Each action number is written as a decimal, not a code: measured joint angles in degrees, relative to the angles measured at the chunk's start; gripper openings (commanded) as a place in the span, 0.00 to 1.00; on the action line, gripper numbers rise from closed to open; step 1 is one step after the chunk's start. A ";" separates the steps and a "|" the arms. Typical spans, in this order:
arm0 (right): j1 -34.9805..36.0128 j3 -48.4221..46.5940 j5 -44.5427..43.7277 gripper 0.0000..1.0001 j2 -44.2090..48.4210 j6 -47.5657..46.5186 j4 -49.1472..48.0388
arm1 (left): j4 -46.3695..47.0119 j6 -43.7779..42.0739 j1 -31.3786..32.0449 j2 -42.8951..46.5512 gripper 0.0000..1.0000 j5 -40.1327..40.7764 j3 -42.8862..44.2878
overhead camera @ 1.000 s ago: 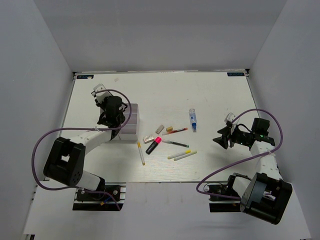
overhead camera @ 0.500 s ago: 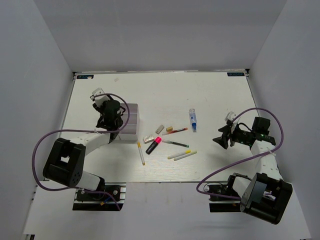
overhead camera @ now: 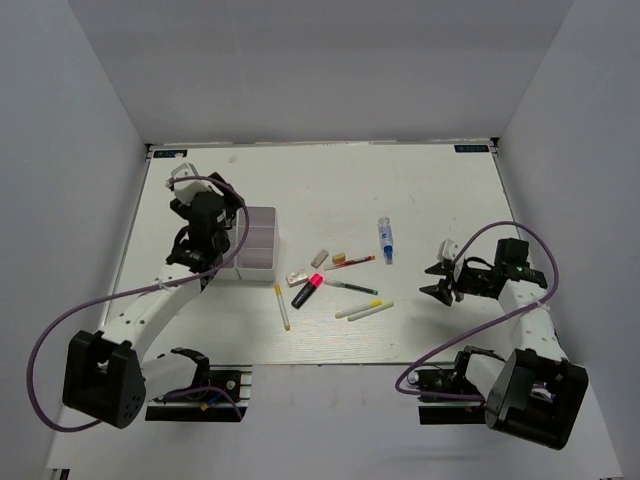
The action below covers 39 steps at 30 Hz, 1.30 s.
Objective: Sort the stationery into containers
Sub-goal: Place the pen in the storage box, then pick up the pen from the center of the board.
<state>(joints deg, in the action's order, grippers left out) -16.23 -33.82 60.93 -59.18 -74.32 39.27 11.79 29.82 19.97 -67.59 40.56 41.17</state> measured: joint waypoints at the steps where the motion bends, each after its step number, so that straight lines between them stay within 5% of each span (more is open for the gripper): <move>1: 0.74 -0.09 0.42 0.55 -0.02 -3.23 1.92 | -2.56 0.42 -0.07 1.03 0.86 -2.82 1.38; 6: 10.64 -2.93 0.57 0.58 -3.80 -10.93 4.63 | -15.98 2.12 0.48 5.40 0.88 -19.08 8.07; 15: 37.11 -6.21 -7.43 0.79 -13.00 -10.60 -3.28 | -30.56 -5.18 1.07 21.44 0.92 -38.36 3.85; 19: 48.24 -14.64 -11.91 0.75 -21.40 -10.36 -3.76 | -31.39 -9.46 1.09 32.33 0.93 -39.10 0.31; 21: 53.18 -20.24 -14.71 0.65 -26.05 -10.03 -4.66 | -31.71 -10.80 0.79 37.90 0.94 -38.60 -0.63; 30: 63.56 -35.23 -23.89 0.40 -42.27 -8.81 -4.57 | -31.87 -12.46 0.70 49.75 0.96 -31.06 -1.40; 39: 65.81 -41.97 -28.83 0.48 -50.53 -8.55 -2.80 | -32.87 -12.48 0.70 50.10 0.96 -30.27 -1.42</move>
<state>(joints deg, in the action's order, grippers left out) 49.58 -75.79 32.10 -109.71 -82.87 36.47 -21.08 17.34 20.67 -17.50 10.28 39.75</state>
